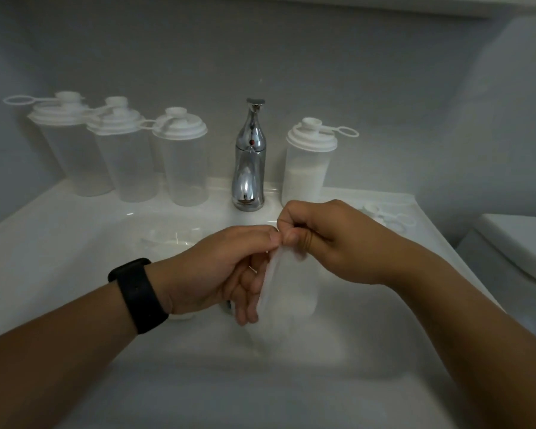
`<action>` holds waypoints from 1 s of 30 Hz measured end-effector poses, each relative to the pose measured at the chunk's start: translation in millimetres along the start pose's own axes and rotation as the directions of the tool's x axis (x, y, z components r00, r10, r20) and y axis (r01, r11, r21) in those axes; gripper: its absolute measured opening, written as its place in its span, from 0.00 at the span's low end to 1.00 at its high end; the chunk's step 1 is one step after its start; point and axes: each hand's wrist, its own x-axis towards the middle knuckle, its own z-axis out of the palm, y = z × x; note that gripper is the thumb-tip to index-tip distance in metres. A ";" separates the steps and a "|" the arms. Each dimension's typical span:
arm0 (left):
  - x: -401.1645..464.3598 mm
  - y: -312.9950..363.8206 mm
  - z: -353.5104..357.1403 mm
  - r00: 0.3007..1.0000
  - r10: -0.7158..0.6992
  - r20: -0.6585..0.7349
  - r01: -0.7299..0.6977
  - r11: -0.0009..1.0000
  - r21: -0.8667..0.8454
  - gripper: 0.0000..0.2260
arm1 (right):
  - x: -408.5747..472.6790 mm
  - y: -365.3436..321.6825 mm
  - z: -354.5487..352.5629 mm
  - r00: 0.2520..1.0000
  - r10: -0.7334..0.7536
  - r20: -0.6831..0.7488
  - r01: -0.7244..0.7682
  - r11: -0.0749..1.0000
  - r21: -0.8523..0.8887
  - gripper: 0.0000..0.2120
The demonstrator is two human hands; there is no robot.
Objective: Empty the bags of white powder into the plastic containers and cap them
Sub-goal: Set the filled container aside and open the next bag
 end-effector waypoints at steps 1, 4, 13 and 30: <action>-1.0 0.6 0.1 1.000 -0.001 -0.012 0.002 0.998 0.063 0.20 | 0.1 0.3 -0.6 1.000 0.011 0.007 -0.011 1.000 0.005 0.08; -3.2 4.1 -0.8 1.000 0.001 0.003 -0.002 0.985 0.173 0.18 | 1.0 1.7 -1.5 0.997 0.069 0.039 -0.070 0.997 0.026 0.09; -2.2 -0.5 -0.9 0.999 0.039 0.032 -0.047 0.951 0.306 0.12 | 1.6 16.6 -7.9 0.968 0.233 0.093 -0.242 0.965 0.097 0.07; -1.0 1.3 2.9 0.999 0.026 -0.039 -0.013 0.949 0.314 0.19 | 0.1 11.1 -10.3 0.977 0.151 0.150 -0.186 0.947 0.261 0.07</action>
